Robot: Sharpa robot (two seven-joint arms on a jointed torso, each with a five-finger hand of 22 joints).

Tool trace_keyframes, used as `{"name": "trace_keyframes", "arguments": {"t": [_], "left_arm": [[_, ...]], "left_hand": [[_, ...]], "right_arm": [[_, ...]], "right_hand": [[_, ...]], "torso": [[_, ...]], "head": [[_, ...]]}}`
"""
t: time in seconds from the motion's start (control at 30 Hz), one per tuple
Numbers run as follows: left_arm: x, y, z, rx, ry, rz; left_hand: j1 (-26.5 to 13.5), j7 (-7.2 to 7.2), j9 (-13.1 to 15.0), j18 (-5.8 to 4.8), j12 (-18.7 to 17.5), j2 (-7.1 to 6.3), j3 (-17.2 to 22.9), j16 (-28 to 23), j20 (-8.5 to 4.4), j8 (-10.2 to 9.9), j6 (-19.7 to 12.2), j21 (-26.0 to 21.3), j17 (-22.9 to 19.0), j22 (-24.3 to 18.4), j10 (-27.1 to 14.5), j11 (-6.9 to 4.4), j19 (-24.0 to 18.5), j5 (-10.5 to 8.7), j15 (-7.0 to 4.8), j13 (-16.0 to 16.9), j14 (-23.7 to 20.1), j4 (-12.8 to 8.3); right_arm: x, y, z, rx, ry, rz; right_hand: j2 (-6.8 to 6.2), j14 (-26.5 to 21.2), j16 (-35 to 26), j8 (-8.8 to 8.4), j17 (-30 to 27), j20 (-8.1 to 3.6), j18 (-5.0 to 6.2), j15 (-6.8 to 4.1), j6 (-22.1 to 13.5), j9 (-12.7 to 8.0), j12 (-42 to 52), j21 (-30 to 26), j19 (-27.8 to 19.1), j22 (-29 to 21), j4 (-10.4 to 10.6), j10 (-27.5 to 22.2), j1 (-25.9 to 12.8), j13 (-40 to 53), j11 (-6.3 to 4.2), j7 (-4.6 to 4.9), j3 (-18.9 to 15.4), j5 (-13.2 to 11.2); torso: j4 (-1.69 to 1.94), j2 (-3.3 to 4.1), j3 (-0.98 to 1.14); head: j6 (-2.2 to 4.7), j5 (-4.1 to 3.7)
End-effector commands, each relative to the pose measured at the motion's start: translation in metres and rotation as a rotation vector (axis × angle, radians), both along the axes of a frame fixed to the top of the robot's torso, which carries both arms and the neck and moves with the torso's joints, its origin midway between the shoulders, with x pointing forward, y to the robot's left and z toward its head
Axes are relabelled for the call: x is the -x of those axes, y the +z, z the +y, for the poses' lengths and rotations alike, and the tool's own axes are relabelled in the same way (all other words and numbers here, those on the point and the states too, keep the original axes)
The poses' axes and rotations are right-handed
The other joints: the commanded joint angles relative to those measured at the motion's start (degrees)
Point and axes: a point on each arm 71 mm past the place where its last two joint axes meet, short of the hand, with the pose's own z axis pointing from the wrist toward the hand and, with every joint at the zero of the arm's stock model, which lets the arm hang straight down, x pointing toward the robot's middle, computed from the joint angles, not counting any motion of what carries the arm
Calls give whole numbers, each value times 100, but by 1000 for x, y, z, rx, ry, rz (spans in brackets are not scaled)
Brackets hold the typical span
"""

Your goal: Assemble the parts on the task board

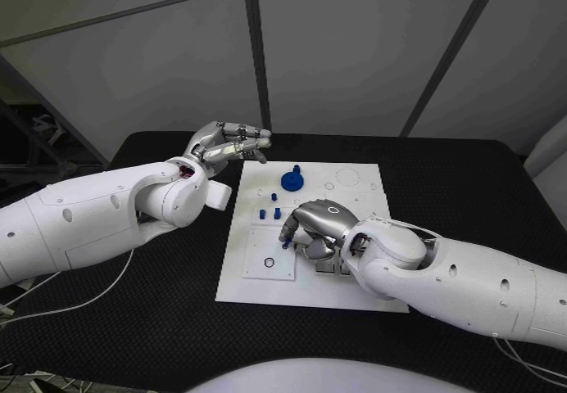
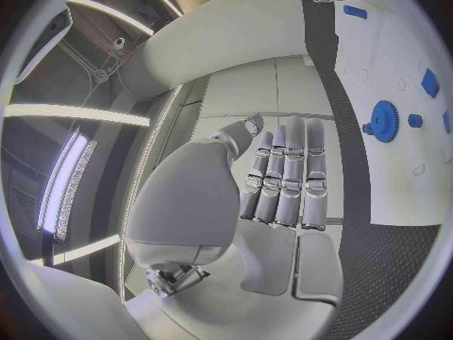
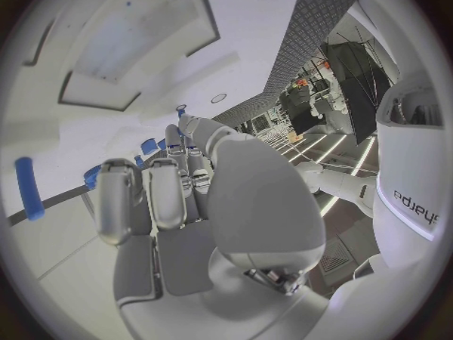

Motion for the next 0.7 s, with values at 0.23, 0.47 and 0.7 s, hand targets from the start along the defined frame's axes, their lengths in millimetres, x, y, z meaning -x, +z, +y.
{"name": "trace_keyframes", "arguments": {"t": [0.23, 0.47, 0.7], "left_arm": [[0, 1, -2, 9, -15, 0], [0, 1, -1, 9, -15, -1], [0, 1, -3, 10, -19, 1]], "left_hand": [[-12, 44, -9, -69, 30, 42, -8, -37, 30, -26, -12, -42, -14, -10, -39, -2, 11, 35, 24, -6, 17, -24], [-15, 46, -9, -69, 31, 46, -9, -39, 31, -27, -14, -43, -16, -11, -42, 0, 11, 36, 26, -6, 17, -22], [-15, 46, -9, -69, 31, 46, -9, -39, 31, -27, -14, -43, -16, -11, -42, 0, 11, 36, 26, -6, 17, -22]], "right_arm": [[1, -2, 2, 38, 11, 10], [0, -4, 5, 69, 13, 14], [0, -5, 8, 89, 8, 7]], "right_hand": [[4, 276, 21, -28, -5, 19, -60, -29, 38, 9, -9, 17, 28, 594, -13, 160, -56, 6, -107, 8, 7, 38], [-1, 274, 15, -37, -17, 22, -58, -25, 32, 9, -24, 14, 22, 588, -10, 156, -80, 5, -103, 11, -4, 39], [-5, 273, 16, -44, -19, 25, -58, -22, 30, 10, -37, 12, 17, 586, -6, 153, -104, 6, -101, 13, -18, 35]], "torso": [[-4, 5, -2], [1, 0, -5], [1, 1, -5]], "head": [[-32, 14], [-42, -9], [-44, -8]]}}
